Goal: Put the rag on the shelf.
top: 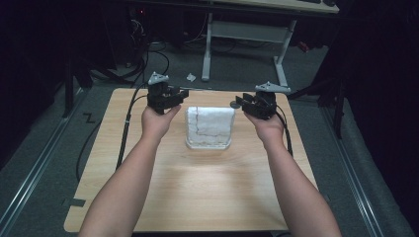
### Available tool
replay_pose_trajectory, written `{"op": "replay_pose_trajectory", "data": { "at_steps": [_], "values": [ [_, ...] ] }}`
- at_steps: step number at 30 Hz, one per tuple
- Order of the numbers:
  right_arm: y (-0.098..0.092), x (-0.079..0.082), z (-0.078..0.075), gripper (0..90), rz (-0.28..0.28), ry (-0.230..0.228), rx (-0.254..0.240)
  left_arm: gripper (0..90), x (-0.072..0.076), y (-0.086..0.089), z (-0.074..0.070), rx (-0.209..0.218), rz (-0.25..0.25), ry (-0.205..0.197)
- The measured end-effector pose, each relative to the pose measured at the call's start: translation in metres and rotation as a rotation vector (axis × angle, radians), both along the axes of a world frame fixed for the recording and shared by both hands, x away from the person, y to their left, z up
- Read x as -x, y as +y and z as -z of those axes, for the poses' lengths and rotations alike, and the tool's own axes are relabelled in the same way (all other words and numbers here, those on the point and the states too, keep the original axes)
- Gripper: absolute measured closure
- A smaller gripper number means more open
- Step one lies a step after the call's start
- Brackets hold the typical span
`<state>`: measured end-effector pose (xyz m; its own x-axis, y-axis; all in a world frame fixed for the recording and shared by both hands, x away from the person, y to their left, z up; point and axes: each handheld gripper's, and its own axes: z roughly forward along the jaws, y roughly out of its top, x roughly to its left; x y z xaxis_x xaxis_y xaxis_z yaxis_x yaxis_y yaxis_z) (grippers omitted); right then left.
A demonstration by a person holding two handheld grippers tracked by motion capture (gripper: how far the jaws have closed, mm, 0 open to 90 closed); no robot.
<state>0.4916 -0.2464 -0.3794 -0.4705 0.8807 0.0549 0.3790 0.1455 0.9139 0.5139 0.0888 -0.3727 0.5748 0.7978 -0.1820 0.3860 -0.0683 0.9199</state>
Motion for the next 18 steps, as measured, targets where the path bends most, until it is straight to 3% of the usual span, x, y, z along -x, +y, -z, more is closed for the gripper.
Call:
{"op": "replay_pose_trajectory", "data": {
  "at_steps": [2, 7, 13, 18],
  "values": [
    [-0.003, 0.010, 0.002, 61.2, -0.001, -0.016, 0.007, 55.0, 0.011, 0.006, 0.001, -0.027, -0.014, -0.035],
    [-0.005, 0.023, 0.005, 59.2, 0.000, -0.037, 0.036, 54.0, 0.024, 0.014, 0.000, -0.033, -0.016, -0.051],
    [-0.007, 0.044, 0.009, 57.1, 0.003, -0.054, 0.078, 52.2, 0.043, 0.024, 0.003, -0.079, -0.006, -0.060],
    [-0.009, 0.063, 0.016, 54.3, -0.019, -0.048, 0.095, 51.1, 0.070, 0.033, 0.017, -0.109, 0.036, -0.063]
  ]
}}
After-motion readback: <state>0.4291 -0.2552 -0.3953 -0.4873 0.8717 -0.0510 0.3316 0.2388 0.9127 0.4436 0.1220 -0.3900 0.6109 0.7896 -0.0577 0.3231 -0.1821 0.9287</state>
